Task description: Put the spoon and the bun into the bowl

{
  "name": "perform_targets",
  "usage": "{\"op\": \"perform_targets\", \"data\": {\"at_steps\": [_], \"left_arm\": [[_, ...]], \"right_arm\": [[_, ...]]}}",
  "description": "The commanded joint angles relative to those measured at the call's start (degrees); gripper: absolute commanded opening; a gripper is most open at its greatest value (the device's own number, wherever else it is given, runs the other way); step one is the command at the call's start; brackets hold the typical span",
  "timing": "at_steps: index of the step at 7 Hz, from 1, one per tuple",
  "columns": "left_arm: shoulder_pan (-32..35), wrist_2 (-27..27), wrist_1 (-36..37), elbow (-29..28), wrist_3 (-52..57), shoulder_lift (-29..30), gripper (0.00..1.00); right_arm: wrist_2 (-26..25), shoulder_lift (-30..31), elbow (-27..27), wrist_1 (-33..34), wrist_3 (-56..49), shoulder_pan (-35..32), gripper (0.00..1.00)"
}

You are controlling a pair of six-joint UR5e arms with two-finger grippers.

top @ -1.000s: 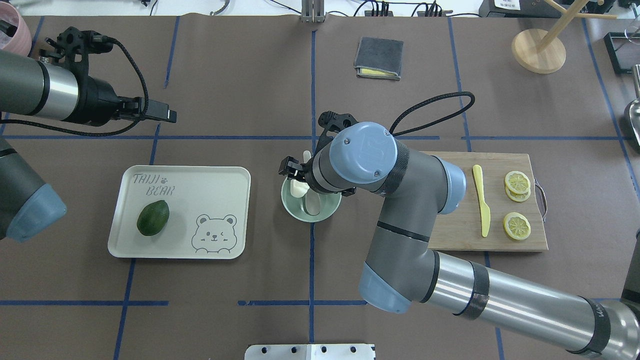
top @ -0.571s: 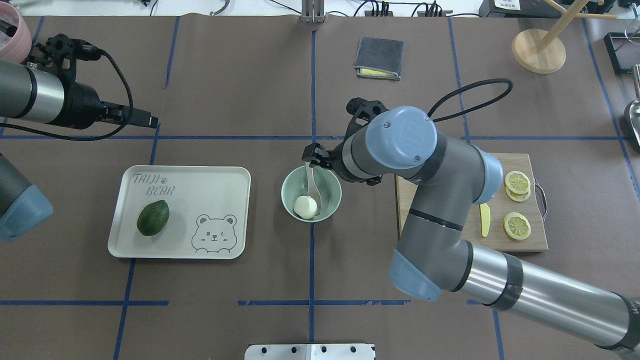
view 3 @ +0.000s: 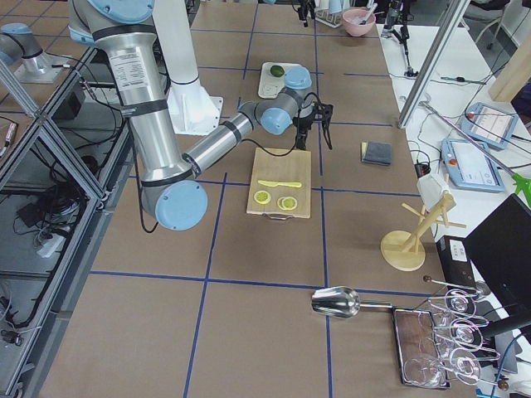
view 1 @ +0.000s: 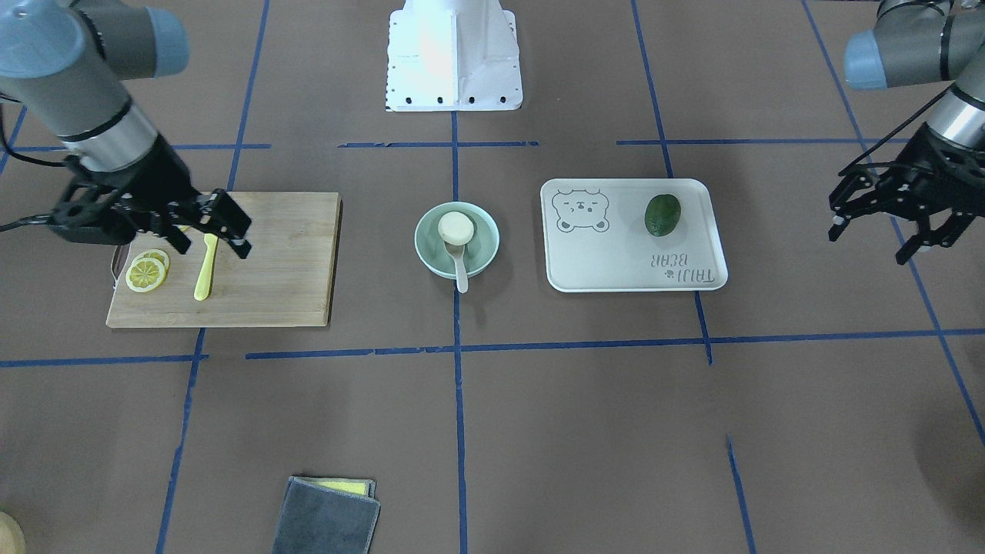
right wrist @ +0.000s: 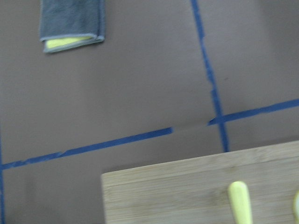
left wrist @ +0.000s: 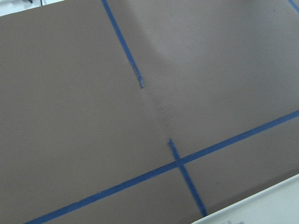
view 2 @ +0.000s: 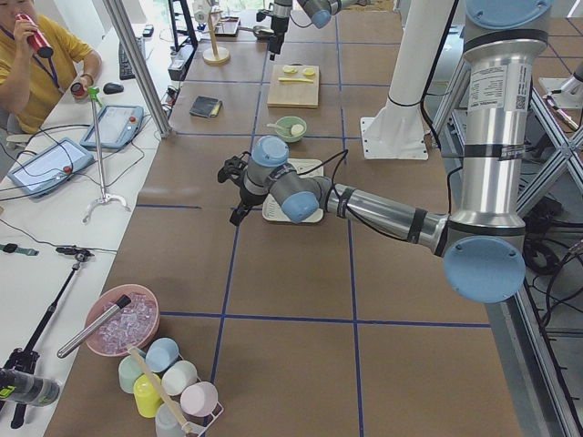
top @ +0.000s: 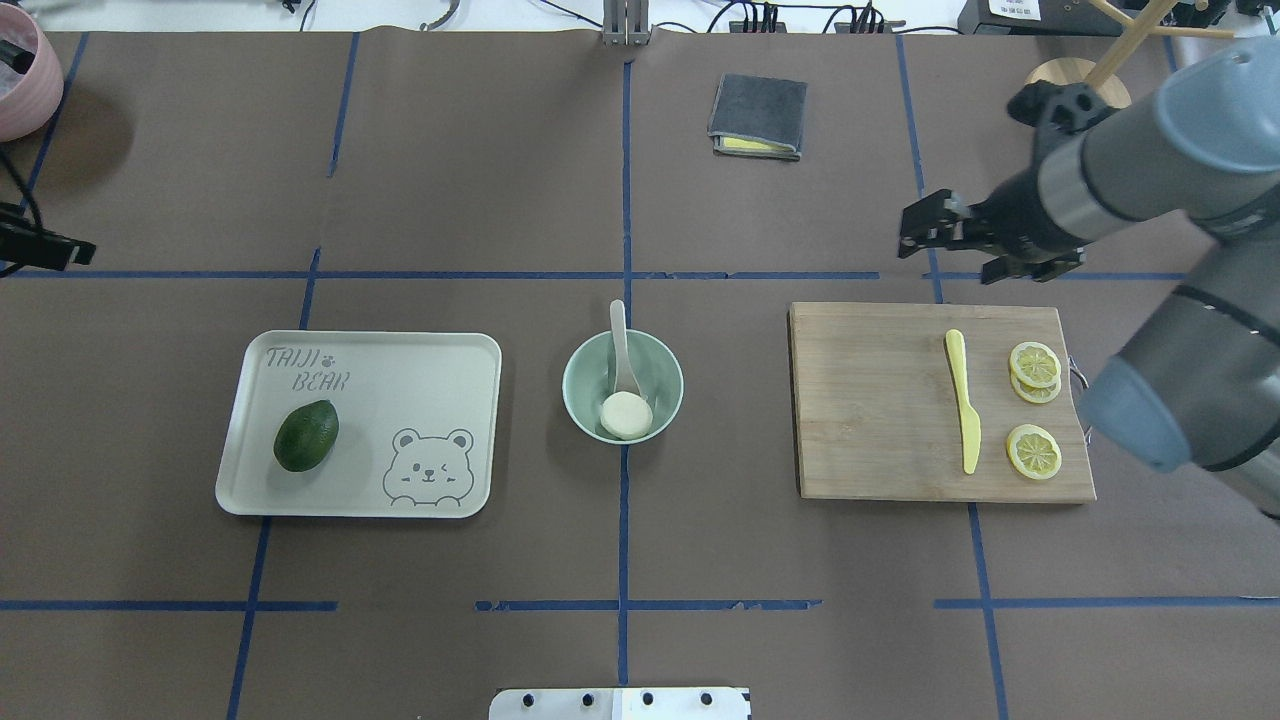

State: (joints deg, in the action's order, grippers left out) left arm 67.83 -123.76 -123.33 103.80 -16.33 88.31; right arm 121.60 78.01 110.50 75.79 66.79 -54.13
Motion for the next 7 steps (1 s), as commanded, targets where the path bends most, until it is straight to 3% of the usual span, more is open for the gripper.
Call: {"op": "perform_targets", "data": {"at_steps": [1,3,5,7], "left_arm": [[8.9,-5.2,3.7,-2.0,15.1,-4.1,0.95],[18.0,-10.1,12.9,-2.2,28.0,-4.6,0.95],[19.1,-10.5,21.6,-2.1,27.5,-4.4,1.00],[19.1,-11.9,20.9,-4.6,21.4,-4.8,1.00]], "right_arm": [[3.8,12.8,0.7,0.1,-23.3,-10.8,1.00],[5.5,21.6,-0.3,0.1,-40.4,-17.7,1.00],[13.3,24.3,-4.9,0.1,-51.1,-25.2,1.00],[13.4,25.4,-5.1,0.2,-53.5,-26.3,1.00]]}}
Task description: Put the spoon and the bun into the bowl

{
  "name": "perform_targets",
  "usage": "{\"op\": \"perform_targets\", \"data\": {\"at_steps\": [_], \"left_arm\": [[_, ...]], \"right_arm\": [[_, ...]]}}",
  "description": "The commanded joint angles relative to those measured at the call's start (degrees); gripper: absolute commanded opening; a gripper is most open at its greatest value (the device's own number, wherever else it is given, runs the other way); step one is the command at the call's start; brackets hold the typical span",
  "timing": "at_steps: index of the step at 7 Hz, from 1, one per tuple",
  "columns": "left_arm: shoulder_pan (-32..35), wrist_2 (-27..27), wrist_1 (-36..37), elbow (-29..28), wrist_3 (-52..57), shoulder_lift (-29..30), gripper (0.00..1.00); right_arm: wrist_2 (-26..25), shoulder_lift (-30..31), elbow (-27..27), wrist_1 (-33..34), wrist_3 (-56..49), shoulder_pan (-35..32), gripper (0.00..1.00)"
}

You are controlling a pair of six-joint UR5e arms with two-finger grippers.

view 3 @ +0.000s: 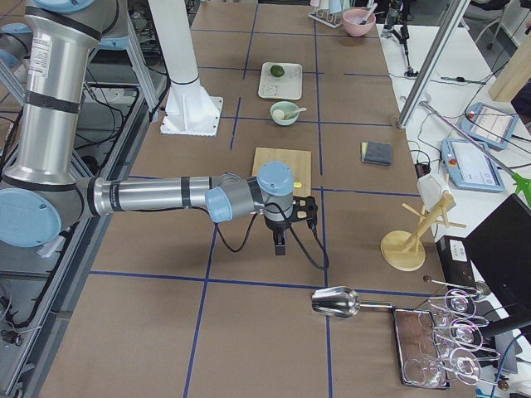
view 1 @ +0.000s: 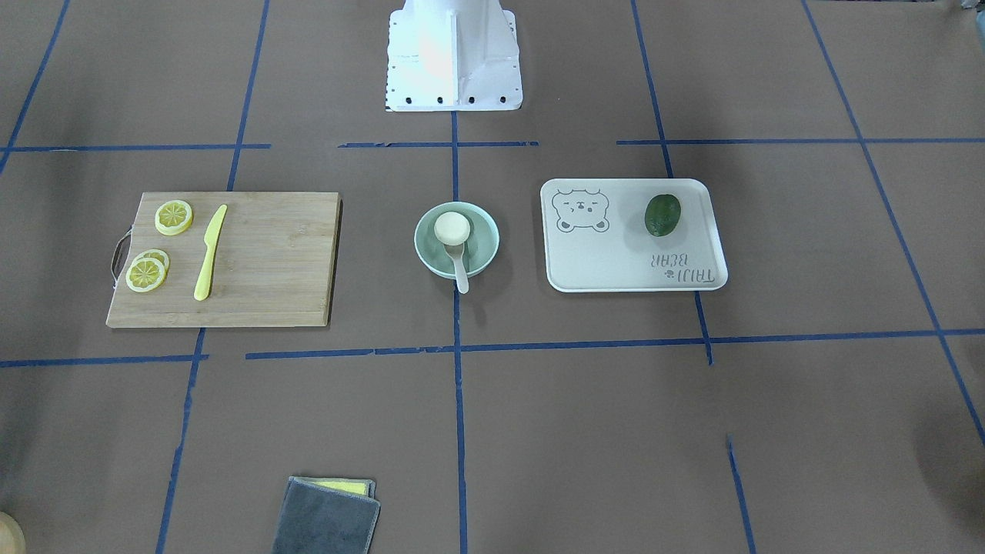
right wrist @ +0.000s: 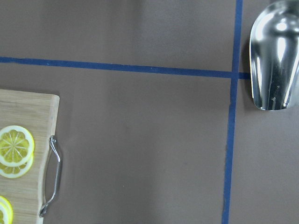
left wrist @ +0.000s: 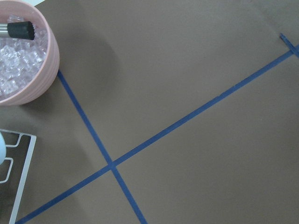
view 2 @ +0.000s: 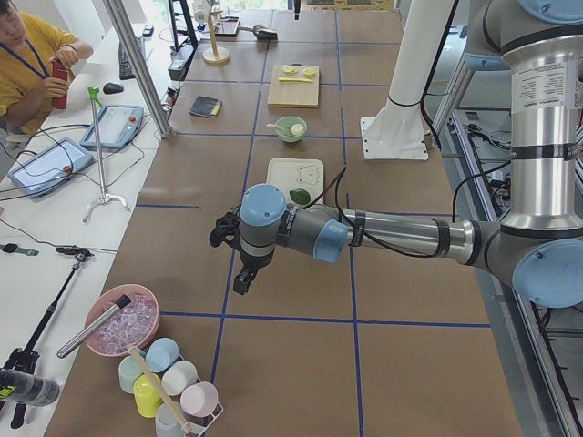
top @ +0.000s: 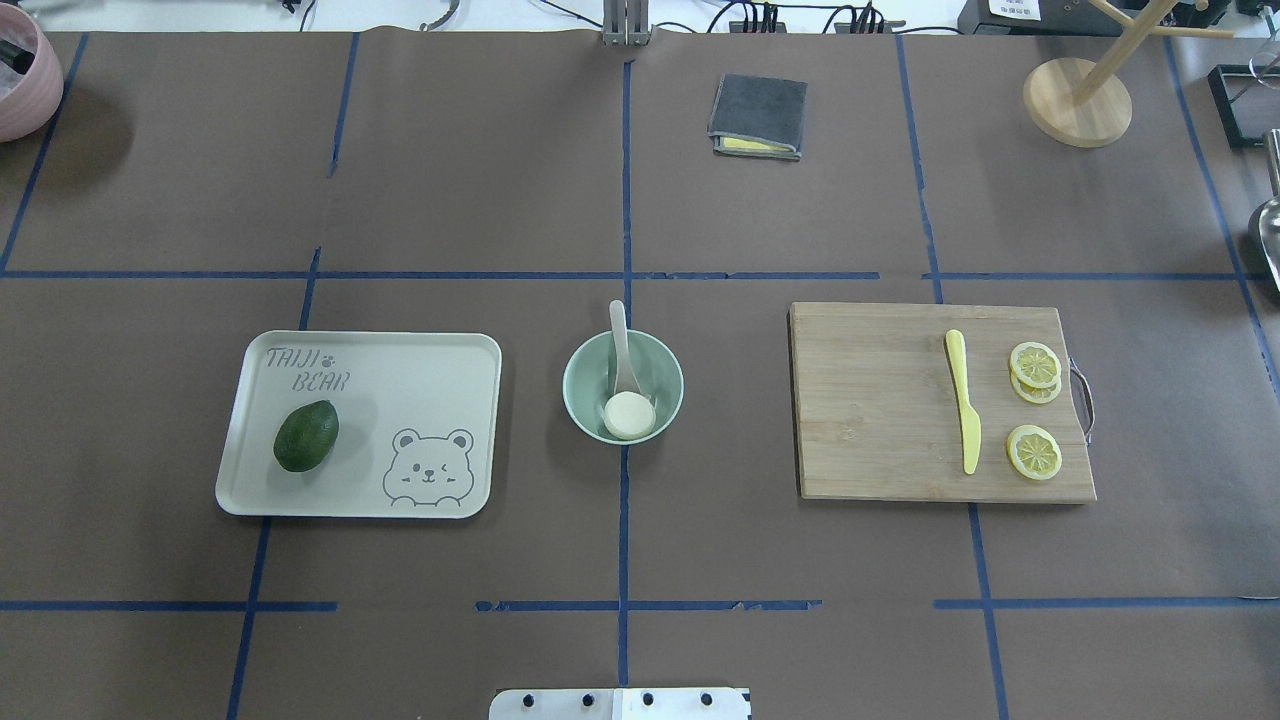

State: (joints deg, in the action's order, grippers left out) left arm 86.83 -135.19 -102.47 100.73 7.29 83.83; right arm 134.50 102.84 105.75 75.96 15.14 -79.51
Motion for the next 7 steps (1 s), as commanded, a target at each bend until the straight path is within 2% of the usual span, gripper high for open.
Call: {"op": "perform_targets", "data": {"at_steps": [1,2,3,7], "left_arm": [[0.1,-0.1,0.0,-2.0,-2.3,-0.8,1.00],[0.0,-0.1,-2.3,-2.0,-2.0,-1.1,1.00],[0.0,-0.5,-2.6,-3.9,-1.9,-1.1,1.00],[-0.2,0.2,-2.3,-3.8,-1.7,-0.9,1.00]], "right_arm": [[-0.1,0.4,-0.4,0.9,-2.0,-0.6,1.00],[-0.1,0.4,-0.3,1.0,-2.0,-0.6,1.00],[-0.2,0.3,-0.4,1.0,-2.0,-0.6,1.00],[-0.3,-0.1,-0.6,0.8,-2.0,0.0,1.00]]}}
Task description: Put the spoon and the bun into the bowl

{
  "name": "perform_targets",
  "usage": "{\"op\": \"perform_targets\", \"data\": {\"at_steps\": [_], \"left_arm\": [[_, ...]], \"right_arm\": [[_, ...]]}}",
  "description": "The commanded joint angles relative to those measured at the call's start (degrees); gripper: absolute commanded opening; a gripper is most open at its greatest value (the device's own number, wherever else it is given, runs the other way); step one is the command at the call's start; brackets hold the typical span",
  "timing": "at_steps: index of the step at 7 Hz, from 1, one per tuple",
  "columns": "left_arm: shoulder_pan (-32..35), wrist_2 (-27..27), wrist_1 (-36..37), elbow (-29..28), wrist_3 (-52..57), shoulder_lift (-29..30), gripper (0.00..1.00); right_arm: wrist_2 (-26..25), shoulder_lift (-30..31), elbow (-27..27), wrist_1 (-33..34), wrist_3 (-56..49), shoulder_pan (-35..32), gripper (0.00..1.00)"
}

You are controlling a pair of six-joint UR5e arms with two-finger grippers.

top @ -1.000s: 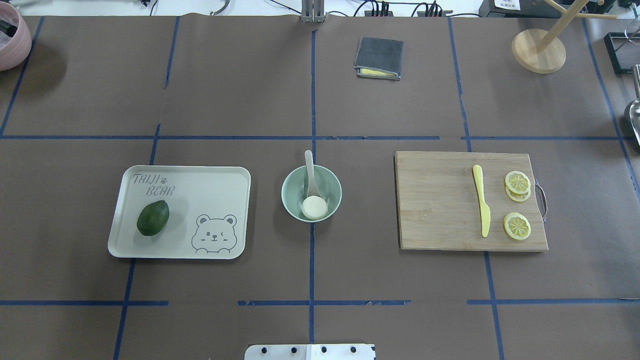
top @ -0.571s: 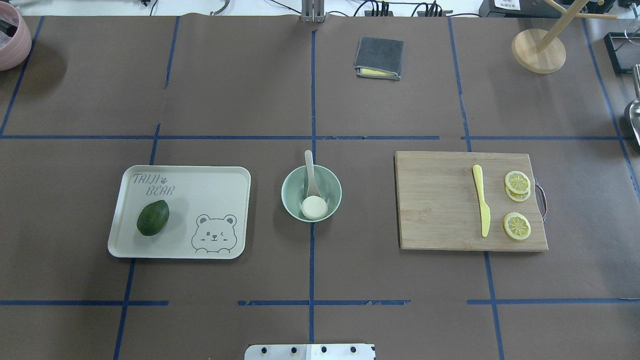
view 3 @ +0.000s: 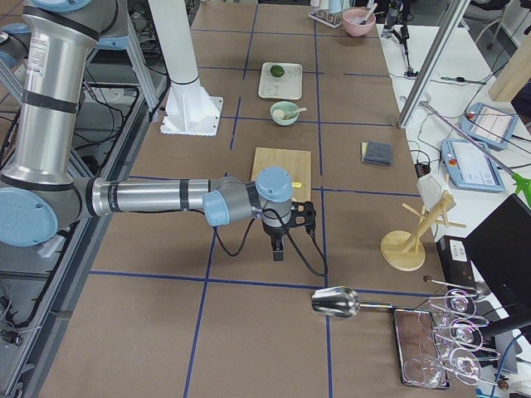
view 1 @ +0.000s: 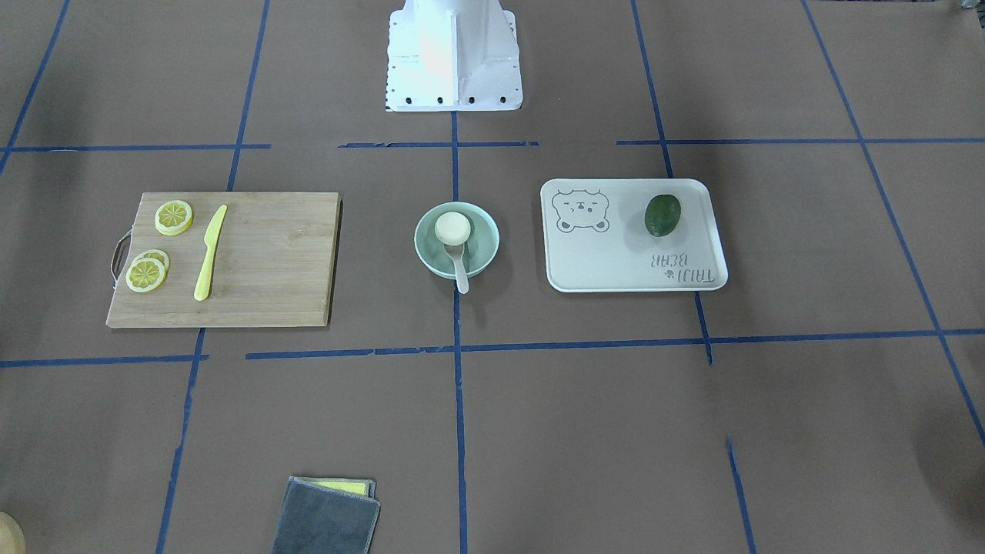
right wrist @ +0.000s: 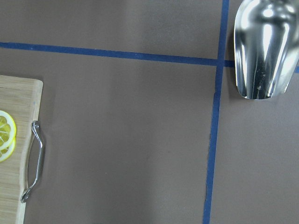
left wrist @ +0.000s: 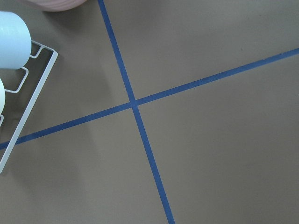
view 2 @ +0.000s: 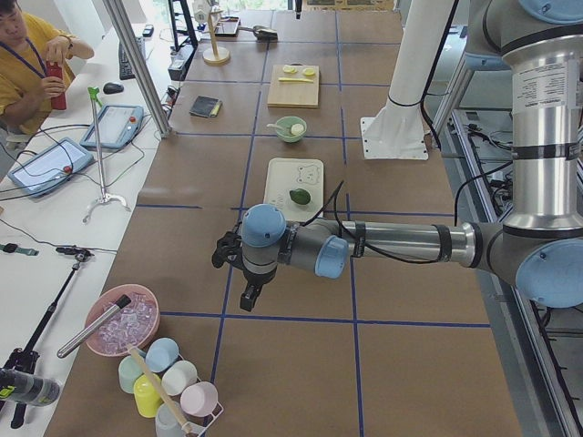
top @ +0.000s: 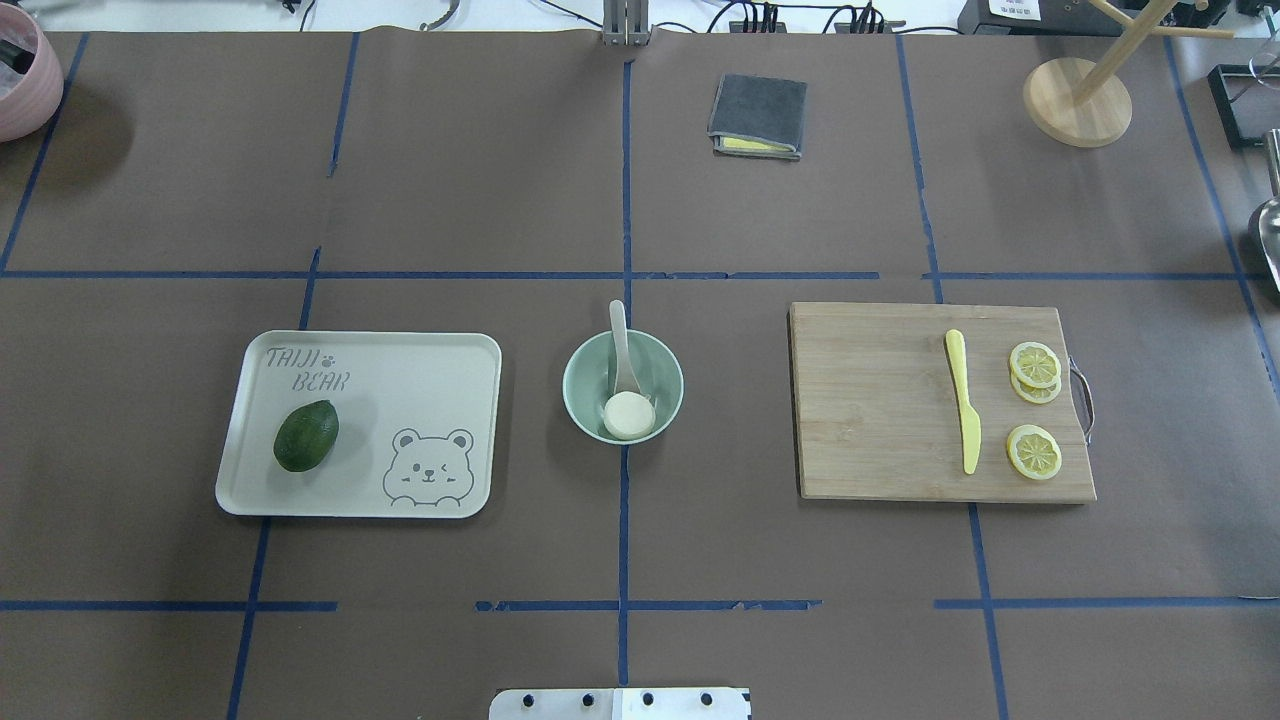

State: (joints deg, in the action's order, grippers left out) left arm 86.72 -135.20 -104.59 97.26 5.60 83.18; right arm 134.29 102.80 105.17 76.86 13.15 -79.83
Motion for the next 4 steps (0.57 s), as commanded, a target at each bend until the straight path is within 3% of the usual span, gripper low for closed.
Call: {"op": "perform_targets", "data": {"at_steps": [1,3,4], "left_arm": [[-0.1,0.2,-0.1,-0.3,-0.4,-0.2,1.00],[-0.1,0.1,0.4,-0.7,-0.6,0.5,1.00],[-0.2,-0.1,4.5,-0.6,-0.6,1.9,1.00]], "right_arm": [[-0.3,-0.1,-0.1,-0.1,-0.1,0.5,1.00],[0.5,0.0,-1.8,0.1,-1.1,0.3,1.00],[0.7,-0.6,-2.6,0.3,-1.5,-0.8,1.00]]}}
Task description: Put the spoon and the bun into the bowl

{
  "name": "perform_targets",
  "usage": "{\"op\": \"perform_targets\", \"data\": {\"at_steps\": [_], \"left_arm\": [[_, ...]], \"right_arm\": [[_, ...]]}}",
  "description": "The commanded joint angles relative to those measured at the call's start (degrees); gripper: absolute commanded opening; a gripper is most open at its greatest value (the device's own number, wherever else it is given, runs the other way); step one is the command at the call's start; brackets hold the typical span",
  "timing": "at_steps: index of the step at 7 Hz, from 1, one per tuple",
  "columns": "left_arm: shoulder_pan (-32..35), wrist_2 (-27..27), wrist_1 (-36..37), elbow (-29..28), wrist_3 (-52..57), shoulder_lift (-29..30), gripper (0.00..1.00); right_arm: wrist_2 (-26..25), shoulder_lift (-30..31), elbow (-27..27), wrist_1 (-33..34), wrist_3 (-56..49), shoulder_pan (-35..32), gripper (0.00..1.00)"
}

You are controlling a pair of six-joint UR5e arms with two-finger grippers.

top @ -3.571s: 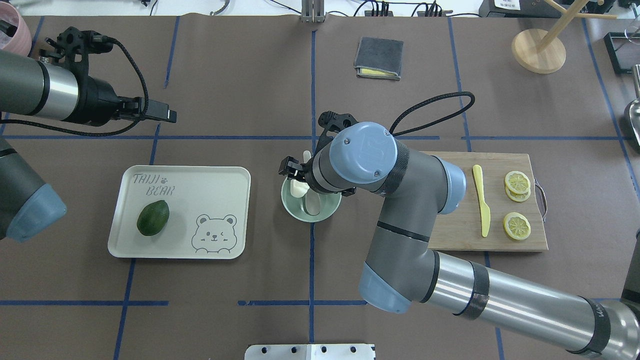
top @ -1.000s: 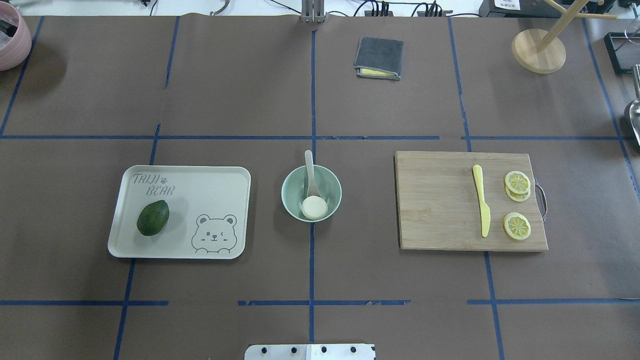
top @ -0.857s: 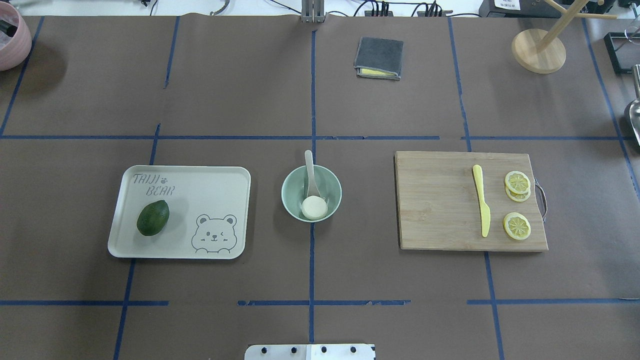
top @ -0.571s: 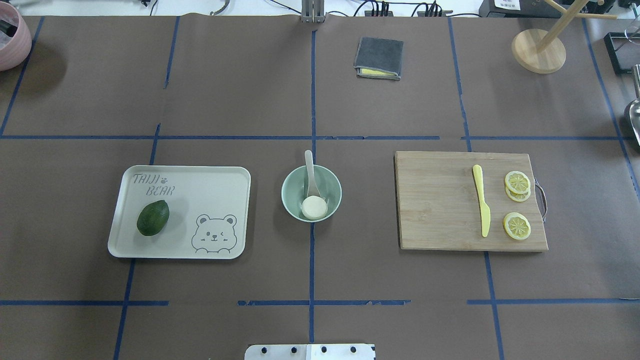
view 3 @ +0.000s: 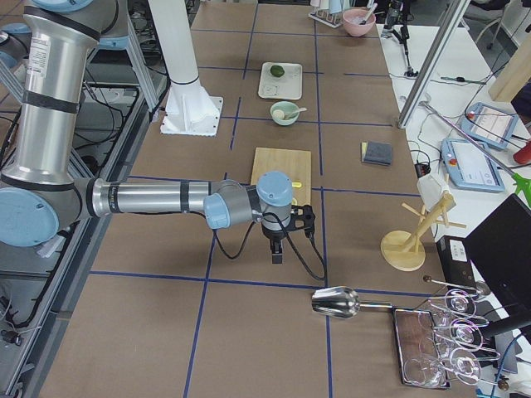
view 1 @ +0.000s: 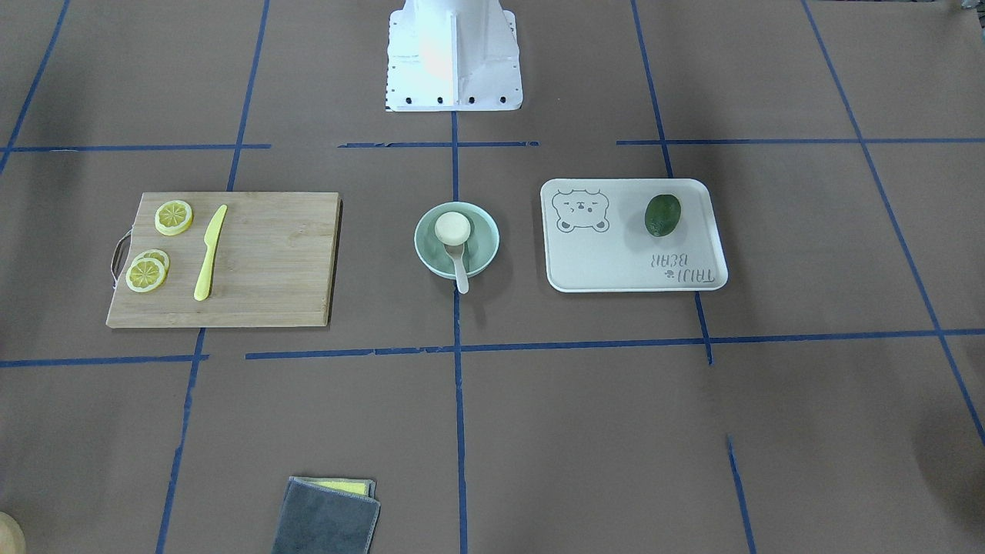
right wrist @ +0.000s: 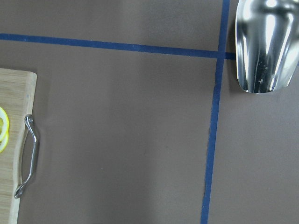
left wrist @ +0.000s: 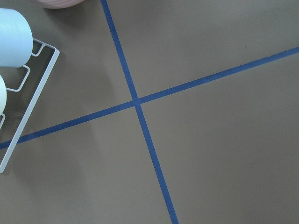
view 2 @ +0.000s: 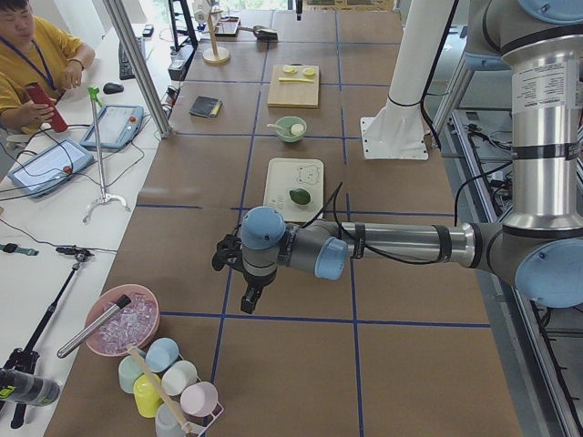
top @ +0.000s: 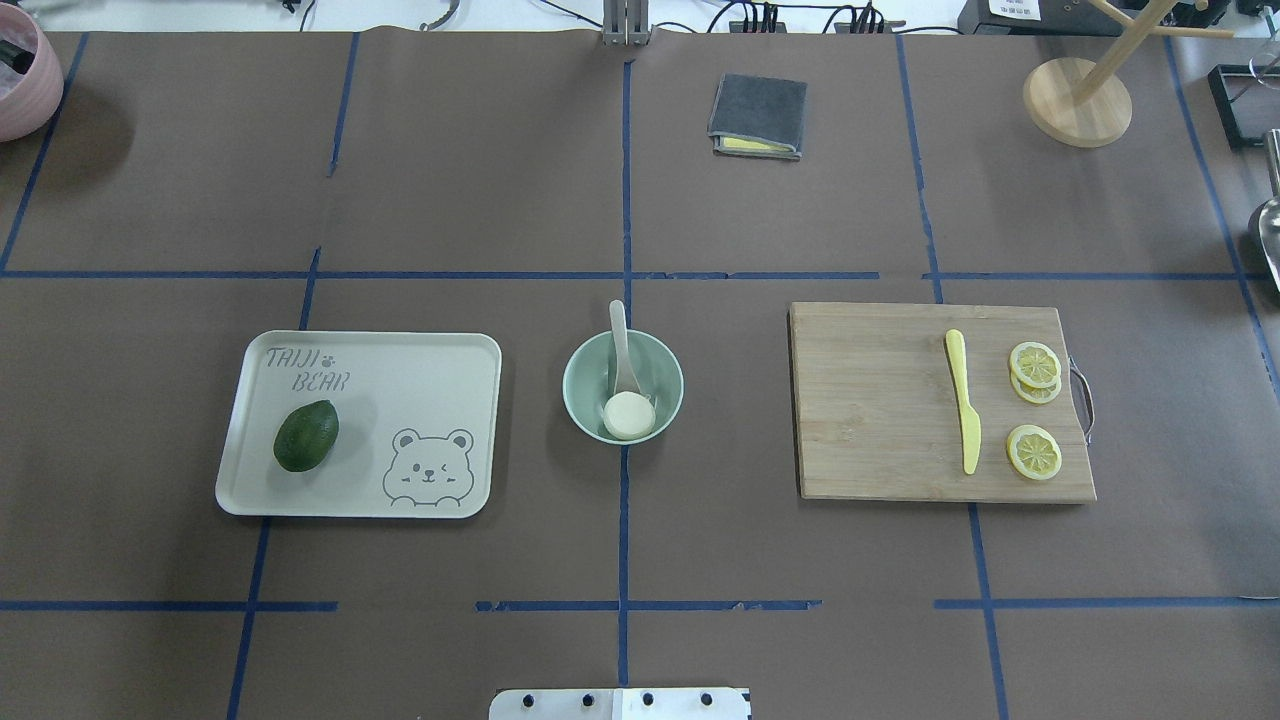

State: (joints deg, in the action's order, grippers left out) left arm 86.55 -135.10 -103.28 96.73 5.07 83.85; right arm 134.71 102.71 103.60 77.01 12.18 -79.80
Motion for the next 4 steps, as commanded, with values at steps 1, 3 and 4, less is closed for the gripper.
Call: {"op": "perform_targets", "data": {"at_steps": [1,3,4], "left_arm": [[0.0,0.1,13.2,-0.1,0.3,5.9,1.00],[0.0,-0.3,15.2,-0.2,0.6,6.6,1.00],[0.1,-0.6,14.7,-0.1,0.6,6.2,1.00]], "right_arm": [[0.4,-0.6,-1.9,0.2,-3.4,-2.3,1.00],[0.6,-5.6,-2.1,9.8,-6.7,-3.8,1.00],[0.6,-8.5,-2.3,16.6,-10.5,-4.7,1.00]]}}
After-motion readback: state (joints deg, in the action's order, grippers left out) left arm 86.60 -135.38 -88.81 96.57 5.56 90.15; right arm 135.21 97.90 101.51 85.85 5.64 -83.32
